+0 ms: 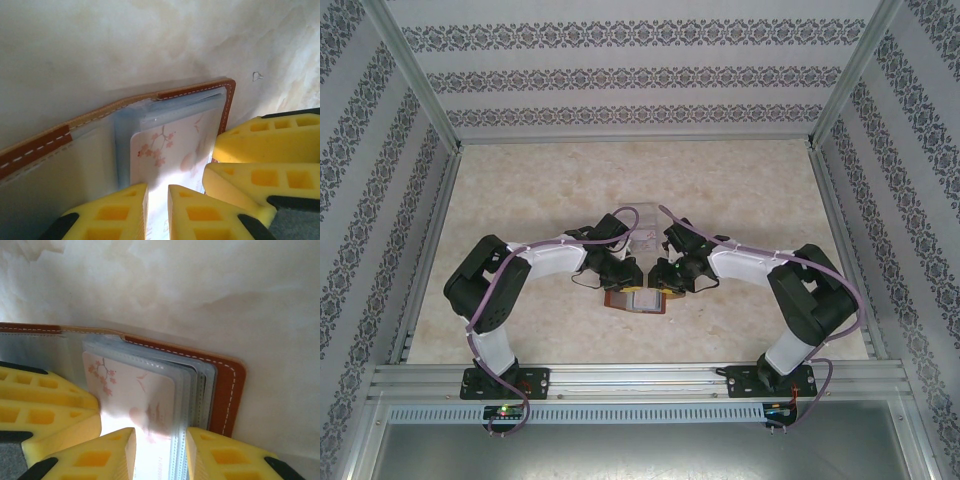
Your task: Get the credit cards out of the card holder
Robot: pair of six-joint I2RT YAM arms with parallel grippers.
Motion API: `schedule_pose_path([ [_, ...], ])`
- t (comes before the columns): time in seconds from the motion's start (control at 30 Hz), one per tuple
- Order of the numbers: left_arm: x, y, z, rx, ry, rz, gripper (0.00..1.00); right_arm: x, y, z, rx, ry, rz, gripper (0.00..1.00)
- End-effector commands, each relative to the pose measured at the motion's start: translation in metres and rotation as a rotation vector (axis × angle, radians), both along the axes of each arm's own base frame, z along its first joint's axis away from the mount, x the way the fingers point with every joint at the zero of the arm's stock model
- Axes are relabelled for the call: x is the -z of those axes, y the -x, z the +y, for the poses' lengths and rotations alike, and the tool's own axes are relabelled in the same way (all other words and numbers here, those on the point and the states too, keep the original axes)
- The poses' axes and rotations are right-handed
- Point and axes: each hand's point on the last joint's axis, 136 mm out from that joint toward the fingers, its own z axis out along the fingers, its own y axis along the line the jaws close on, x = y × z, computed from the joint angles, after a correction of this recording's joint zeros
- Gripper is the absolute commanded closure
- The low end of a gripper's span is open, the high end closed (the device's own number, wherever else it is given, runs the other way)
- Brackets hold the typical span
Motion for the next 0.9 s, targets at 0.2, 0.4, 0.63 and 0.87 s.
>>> schedule_pose_path([
  [0.2, 0.003, -0.004, -0.001, -0.008, 0.018, 0.01, 0.82, -0.018, -0.003, -0.003, -0.002, 0.025, -0.075, 0.66],
  [0.4, 0.006, -0.003, -0.001, -0.006, 0.014, 0.017, 0.82, -0.013, -0.001, 0.012, -0.008, -0.044, -0.038, 0.67],
  [0.63, 0.005, -0.003, -0.001, -0.005, 0.017, 0.016, 0.82, 0.006, 0.002, 0.006, -0.009, 0.003, -0.002, 0.68],
  [0.87, 0.006, -0.003, 0.008, -0.006, -0.039, 0.005, 0.82, 0.02, 0.005, -0.01, -0.007, 0.098, 0.015, 0.68],
])
